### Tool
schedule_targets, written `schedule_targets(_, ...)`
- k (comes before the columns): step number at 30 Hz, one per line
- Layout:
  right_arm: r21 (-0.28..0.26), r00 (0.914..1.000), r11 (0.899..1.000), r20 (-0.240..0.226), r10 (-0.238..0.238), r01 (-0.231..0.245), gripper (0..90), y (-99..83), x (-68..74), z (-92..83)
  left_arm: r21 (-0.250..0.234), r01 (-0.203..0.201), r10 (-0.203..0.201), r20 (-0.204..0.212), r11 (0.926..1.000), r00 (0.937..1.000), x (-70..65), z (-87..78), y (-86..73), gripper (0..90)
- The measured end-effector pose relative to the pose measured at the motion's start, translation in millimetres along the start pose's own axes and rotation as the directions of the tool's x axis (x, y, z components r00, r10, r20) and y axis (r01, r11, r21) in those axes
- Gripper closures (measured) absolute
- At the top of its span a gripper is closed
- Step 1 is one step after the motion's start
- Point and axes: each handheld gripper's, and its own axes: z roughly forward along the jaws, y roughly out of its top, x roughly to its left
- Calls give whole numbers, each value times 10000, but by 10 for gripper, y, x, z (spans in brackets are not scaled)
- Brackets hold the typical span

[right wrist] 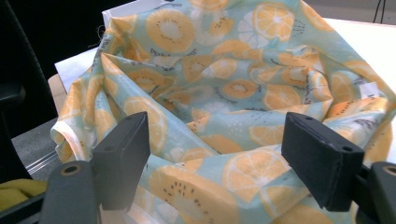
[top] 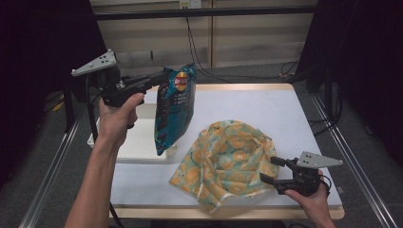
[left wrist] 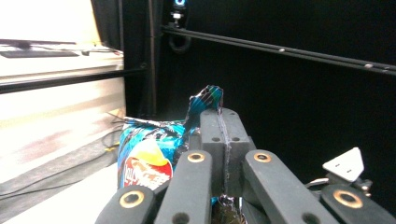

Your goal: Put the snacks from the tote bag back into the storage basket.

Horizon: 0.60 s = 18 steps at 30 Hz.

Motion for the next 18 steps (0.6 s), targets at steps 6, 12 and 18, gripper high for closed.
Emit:
schedule_targets(6, -37, 10000, 10000, 78, 35, -35, 233, 1, -16, -15, 231, 121, -106, -627, 9997, 9980, 143, -126, -62, 900)
schedule_targets(12, 92, 10000, 10000, 59, -27, 26, 234, -15, -34, 23, 289, 210, -173, -1254, 9994, 9920, 260, -303, -102, 900)
schedule_targets(18, 117, 10000, 9999, 13, -58, 58, 234, -12, -40, 22, -6, 235, -233, -1723, 9997, 9848, 362, -445, -119, 900)
